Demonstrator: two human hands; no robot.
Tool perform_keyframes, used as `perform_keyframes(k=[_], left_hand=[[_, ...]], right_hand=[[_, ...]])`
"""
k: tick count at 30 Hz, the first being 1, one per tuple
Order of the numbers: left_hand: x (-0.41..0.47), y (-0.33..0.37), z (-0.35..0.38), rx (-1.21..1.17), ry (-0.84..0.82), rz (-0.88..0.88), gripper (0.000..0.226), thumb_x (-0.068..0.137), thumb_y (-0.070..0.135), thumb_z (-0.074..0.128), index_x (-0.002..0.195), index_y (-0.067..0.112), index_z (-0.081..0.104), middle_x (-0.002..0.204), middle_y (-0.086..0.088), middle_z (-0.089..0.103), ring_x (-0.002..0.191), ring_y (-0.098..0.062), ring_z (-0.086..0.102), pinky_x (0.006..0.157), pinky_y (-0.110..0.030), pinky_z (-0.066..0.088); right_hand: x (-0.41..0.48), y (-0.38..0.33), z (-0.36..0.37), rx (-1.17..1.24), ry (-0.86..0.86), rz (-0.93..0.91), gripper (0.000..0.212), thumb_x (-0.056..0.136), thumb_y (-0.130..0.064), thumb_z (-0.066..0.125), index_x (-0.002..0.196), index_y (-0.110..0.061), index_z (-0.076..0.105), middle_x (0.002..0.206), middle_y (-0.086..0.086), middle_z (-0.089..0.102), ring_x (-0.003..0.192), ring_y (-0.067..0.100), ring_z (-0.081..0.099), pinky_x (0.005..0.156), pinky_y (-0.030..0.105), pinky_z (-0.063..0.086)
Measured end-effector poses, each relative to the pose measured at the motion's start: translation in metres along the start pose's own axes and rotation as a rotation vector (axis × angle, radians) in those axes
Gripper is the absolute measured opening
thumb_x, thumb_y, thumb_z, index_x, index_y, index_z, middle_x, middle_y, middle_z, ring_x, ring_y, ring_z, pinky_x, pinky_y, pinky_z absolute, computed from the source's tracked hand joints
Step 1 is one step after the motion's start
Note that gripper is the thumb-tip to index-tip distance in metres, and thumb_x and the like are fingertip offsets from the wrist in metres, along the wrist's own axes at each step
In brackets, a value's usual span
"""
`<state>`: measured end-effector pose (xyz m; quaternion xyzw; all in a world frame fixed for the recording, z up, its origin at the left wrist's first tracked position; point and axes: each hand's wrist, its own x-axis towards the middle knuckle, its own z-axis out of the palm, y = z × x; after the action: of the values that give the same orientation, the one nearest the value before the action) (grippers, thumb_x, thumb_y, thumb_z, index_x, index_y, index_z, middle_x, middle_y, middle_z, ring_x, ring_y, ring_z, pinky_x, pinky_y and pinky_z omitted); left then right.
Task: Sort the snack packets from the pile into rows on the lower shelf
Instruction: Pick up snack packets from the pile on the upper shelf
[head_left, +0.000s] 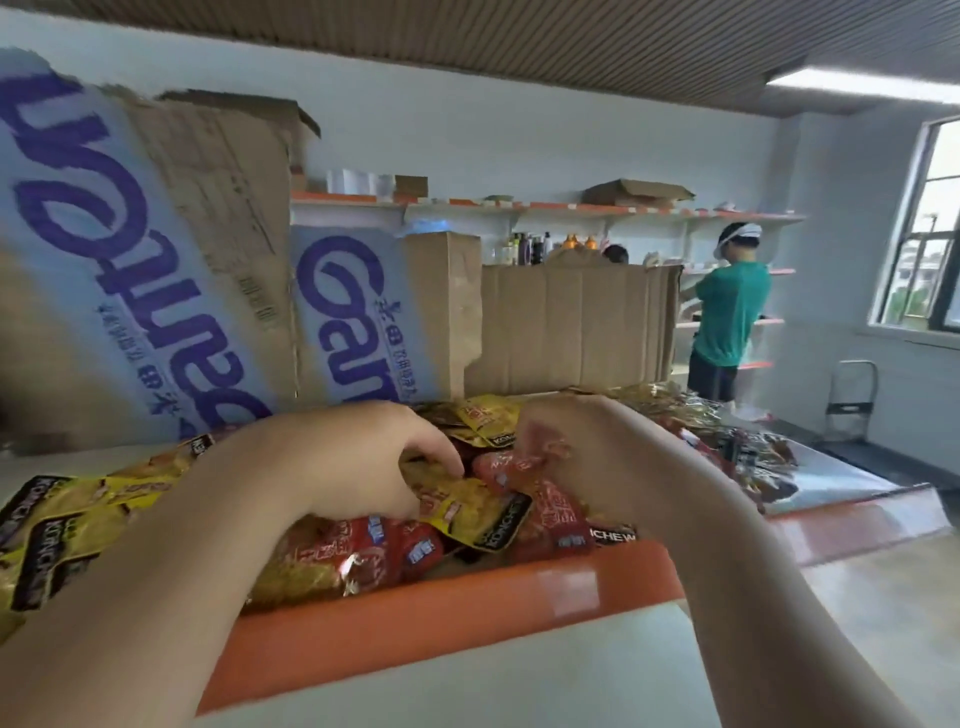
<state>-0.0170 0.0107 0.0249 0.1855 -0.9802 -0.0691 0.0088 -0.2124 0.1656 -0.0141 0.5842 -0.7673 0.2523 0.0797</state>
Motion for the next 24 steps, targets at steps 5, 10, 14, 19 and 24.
perform_keyframes(k=[5,10,14,19,24], left_hand=[[0.01,-0.005,0.008,0.026,0.085,0.018,0.063,0.088,0.017,0.067,0.116,0.072,0.055,0.114,0.027,0.051,0.101,0.001,0.055,0.086,-0.029,0.053],[0.012,-0.013,0.025,0.014,0.174,0.08,0.074,0.089,0.009,0.057,0.113,0.078,0.053,0.099,0.026,0.05,0.089,0.006,0.05,0.059,-0.021,0.04],[0.014,-0.012,0.026,0.027,0.198,0.126,0.07,0.092,0.011,0.051,0.103,0.08,0.053,0.101,0.029,0.048,0.093,0.004,0.049,0.077,-0.024,0.045],[0.012,-0.015,0.03,-0.018,0.215,0.157,0.028,0.095,0.057,0.053,0.121,0.07,0.052,0.119,0.035,0.048,0.114,0.006,0.045,0.097,-0.028,0.044],[0.013,-0.014,0.033,0.042,0.287,0.13,0.043,0.082,0.079,0.05,0.12,0.061,0.055,0.112,0.028,0.053,0.109,0.002,0.049,0.094,-0.034,0.05]], right_hand=[[0.0,0.004,0.005,-0.044,0.036,-0.045,0.063,0.081,0.002,0.063,0.129,-0.039,0.065,0.131,-0.017,0.062,0.121,0.005,0.056,0.103,0.027,0.048],[0.0,0.011,0.002,-0.08,0.009,-0.063,0.043,0.092,-0.002,0.06,0.118,-0.033,0.074,0.105,-0.015,0.064,0.101,0.006,0.059,0.087,0.022,0.045],[-0.008,0.014,-0.006,-0.073,-0.008,-0.044,0.05,0.09,-0.006,0.065,0.116,-0.048,0.07,0.103,-0.03,0.058,0.096,-0.014,0.055,0.076,0.006,0.038],[-0.012,0.012,-0.007,-0.05,-0.008,0.022,0.048,0.085,-0.034,0.08,0.121,-0.057,0.059,0.095,-0.038,0.057,0.089,-0.016,0.055,0.066,0.005,0.044],[0.005,0.0,-0.002,-0.223,0.015,-0.051,0.029,0.08,-0.065,0.067,0.091,-0.039,0.06,0.095,-0.024,0.053,0.092,-0.003,0.046,0.075,0.021,0.039]])
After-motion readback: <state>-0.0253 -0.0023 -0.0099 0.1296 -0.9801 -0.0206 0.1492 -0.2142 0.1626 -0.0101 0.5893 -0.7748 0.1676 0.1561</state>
